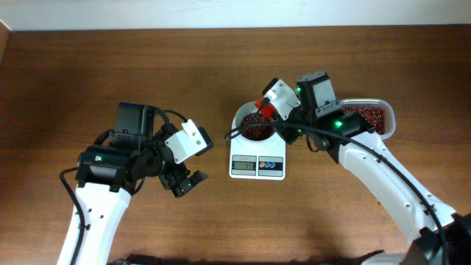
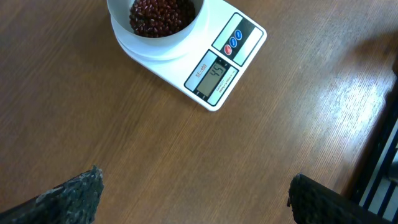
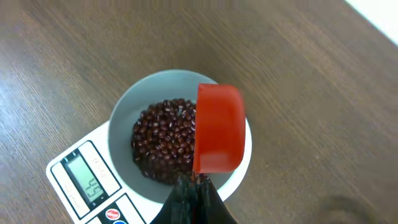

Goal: Scoop and weigh 50g on scale

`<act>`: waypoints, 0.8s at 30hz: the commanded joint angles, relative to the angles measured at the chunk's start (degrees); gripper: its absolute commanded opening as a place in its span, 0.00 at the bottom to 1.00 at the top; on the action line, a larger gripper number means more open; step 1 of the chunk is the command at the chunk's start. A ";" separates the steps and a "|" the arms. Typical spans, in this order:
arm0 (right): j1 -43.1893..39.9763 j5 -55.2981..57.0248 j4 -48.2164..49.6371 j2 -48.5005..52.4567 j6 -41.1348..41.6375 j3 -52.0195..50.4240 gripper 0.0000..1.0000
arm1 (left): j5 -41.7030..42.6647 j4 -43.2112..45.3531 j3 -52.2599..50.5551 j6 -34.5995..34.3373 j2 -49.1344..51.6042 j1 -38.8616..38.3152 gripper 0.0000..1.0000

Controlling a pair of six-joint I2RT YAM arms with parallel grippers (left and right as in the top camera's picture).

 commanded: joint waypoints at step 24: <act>-37.73 -14.62 -16.41 8.50 9.94 0.44 0.04 | 0.20 0.11 -0.02 -0.50 -0.13 -0.22 0.99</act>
